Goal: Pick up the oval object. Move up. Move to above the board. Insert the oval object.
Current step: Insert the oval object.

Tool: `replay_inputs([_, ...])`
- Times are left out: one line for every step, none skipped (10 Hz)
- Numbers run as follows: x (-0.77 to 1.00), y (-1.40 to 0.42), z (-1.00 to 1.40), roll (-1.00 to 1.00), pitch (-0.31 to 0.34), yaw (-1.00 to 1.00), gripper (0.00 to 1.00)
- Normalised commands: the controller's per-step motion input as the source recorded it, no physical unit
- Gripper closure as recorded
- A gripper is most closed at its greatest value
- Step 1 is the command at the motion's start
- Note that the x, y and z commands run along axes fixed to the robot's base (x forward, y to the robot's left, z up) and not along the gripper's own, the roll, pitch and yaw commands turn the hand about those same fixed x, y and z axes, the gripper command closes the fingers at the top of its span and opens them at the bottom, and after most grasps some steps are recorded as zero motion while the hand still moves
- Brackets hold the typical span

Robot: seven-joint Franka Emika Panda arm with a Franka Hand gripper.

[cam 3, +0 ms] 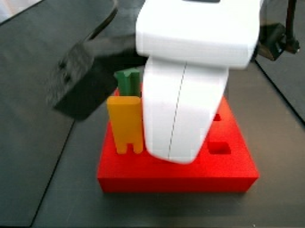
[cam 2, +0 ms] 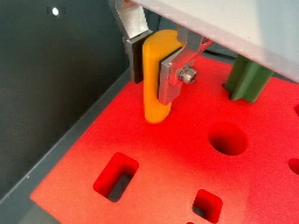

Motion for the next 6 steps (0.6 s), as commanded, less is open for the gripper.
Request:
replay_inputs([0.0, -0.33, -0.23, 0.24, 0.0, 0.12, 1.0])
replay_inputs([0.0, -0.27, -0.25, 0.23, 0.0, 0.16, 1.0])
replay_inputs([0.0, -0.2, -0.26, 0.19, -0.003, 0.13, 1.0])
replay_inputs([0.0, -0.16, -0.13, 0.11, -0.046, 0.0, 1.0])
replay_inputs([0.0, -0.04, 0.0, 0.05, 0.0, 0.01, 1.0])
replay_inputs([0.0, 0.0, 0.0, 0.0, 0.0, 0.0, 1.0])
